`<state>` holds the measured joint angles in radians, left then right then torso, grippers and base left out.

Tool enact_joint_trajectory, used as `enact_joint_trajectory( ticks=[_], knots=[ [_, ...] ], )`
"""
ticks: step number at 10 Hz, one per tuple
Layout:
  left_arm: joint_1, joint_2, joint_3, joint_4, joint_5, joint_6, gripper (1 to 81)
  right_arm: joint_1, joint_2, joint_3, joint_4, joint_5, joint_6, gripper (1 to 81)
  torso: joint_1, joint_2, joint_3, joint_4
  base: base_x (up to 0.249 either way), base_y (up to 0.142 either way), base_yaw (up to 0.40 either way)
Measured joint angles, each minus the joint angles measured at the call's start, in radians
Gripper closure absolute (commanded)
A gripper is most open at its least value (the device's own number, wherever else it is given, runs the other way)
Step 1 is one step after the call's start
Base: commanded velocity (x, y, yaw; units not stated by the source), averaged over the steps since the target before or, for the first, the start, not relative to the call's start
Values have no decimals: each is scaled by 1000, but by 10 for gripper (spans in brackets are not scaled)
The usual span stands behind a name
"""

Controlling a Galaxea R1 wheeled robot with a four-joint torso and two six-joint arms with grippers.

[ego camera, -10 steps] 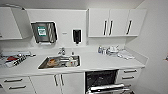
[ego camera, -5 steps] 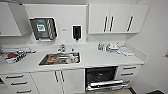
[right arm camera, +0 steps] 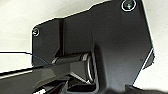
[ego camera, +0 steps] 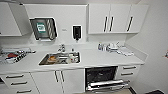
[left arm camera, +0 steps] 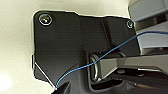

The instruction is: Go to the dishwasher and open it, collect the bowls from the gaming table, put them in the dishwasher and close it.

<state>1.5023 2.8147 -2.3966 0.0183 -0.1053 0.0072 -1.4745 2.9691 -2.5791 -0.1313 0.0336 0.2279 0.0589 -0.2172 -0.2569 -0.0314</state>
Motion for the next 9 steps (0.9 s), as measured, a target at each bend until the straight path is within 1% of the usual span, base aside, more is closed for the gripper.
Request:
enact_joint_trajectory(
  ticks=[3, 4, 9],
  knots=[
    [0, 6, -15, 0, 0, 1, 10, -2, 28, -58, 0, 0, 0, 10, 0, 0, 12, 0, 0, 0, 0],
    [0, 7, -15, 0, 0, 7, 10, -3, 31, -60, 0, 0, 0, 10, 0, 0, 15, 0, 0, 0, 0],
    [0, 9, -16, 0, 1, 8, 10, -5, 34, -61, 0, 0, 0, 10, -1, 0, 15, 0, 0, 0, 0]
  ],
)
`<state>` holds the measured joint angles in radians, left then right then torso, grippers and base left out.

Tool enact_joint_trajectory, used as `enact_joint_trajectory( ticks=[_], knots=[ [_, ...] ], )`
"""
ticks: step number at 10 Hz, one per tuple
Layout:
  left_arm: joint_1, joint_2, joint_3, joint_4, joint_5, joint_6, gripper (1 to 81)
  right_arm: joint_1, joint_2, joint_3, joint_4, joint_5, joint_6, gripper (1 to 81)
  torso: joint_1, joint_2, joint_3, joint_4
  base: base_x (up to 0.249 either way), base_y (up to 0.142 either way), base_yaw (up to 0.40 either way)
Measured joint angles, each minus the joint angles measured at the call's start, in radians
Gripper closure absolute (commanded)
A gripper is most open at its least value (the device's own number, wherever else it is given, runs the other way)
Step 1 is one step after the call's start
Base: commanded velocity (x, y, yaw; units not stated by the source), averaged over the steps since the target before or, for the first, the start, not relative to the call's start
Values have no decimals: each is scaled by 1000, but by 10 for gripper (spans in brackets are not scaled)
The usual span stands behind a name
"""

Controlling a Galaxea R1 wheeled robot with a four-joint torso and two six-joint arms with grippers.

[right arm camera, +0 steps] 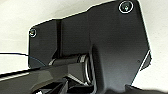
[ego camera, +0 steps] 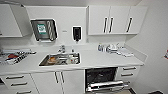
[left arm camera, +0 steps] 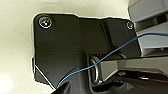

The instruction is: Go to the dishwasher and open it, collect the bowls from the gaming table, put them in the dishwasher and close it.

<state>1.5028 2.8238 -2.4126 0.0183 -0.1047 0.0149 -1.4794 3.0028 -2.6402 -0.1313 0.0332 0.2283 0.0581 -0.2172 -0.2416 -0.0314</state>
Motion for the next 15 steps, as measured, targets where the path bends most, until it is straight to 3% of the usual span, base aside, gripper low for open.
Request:
enact_joint_trajectory(
  ticks=[7, 15],
  knots=[
    [-10, 39, -85, 1, 14, 7, 10, -16, 5, 0, 0, -7, -1, 10, 0, 0, 0, 0, 0, 0, 273],
    [-3, 46, -94, 5, 19, 7, 10, -13, 8, -11, 0, -3, 0, 10, 0, 0, 0, 0, 0, 0, 354]
  ],
)
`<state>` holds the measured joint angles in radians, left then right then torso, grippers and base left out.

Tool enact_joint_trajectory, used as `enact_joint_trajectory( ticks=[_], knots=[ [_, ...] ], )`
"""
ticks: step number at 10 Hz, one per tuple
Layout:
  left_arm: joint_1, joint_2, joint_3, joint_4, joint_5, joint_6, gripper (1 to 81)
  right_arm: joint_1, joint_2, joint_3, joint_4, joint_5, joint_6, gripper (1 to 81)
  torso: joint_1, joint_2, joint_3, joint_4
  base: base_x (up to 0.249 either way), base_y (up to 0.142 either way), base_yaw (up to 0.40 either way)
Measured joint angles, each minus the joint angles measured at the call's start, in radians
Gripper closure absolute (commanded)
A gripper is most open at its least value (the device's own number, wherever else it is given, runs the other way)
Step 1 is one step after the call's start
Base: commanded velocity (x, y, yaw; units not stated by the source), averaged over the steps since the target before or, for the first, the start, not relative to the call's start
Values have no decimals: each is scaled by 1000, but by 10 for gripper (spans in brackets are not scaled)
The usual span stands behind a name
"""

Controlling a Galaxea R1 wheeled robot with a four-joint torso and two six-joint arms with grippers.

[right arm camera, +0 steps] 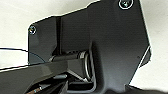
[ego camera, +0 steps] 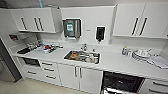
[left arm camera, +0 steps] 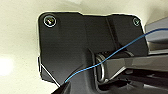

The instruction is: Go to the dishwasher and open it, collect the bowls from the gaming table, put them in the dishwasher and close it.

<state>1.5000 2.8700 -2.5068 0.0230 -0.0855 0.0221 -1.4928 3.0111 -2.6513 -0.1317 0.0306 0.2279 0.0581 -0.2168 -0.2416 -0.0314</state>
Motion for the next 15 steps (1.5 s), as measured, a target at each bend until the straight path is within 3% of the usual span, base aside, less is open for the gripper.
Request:
enact_joint_trajectory(
  ticks=[8, 12, 15],
  knots=[
    [0, -22, -9, 26, -9, 0, 10, -7, 12, 7, 0, -1, 0, 10, 0, 0, 0, 0, 0, 0, 359],
    [0, -37, 8, 27, -9, 0, 10, -14, -83, 174, 0, 3, 0, 10, 0, 0, 0, 0, 0, 0, 359],
    [10, -36, 13, 26, -10, 0, 10, -31, -103, 196, -27, -1, -4, 10, 0, 0, 0, 0, 0, 0, 359]
  ],
)
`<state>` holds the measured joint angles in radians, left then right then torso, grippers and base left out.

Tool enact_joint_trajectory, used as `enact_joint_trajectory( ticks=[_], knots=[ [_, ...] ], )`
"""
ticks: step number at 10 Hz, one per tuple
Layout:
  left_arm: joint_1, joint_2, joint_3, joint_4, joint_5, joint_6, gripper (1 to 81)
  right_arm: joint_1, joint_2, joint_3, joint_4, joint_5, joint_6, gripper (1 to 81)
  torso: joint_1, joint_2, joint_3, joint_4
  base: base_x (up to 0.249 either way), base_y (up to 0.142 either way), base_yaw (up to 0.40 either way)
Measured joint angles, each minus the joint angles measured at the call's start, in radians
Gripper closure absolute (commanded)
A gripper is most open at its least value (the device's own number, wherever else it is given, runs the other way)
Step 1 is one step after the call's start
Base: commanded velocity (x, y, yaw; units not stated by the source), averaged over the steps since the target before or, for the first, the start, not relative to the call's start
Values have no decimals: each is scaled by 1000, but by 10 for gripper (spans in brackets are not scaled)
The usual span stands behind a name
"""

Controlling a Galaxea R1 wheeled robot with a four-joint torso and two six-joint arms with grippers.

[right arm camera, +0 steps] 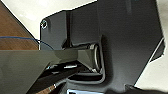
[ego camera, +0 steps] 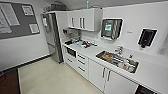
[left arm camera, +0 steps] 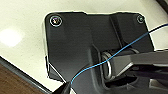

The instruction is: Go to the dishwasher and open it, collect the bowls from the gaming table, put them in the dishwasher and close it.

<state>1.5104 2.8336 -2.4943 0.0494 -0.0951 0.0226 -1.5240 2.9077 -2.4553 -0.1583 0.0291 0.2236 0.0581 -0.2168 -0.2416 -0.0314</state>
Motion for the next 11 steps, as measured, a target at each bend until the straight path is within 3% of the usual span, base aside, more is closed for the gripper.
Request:
enact_joint_trajectory(
  ticks=[11],
  knots=[
    [3, -24, 33, 0, 1, 0, 10, -3, 7, 20, -11, 32, -3, 10, 0, 0, 0, 0, 0, 0, 360]
  ],
)
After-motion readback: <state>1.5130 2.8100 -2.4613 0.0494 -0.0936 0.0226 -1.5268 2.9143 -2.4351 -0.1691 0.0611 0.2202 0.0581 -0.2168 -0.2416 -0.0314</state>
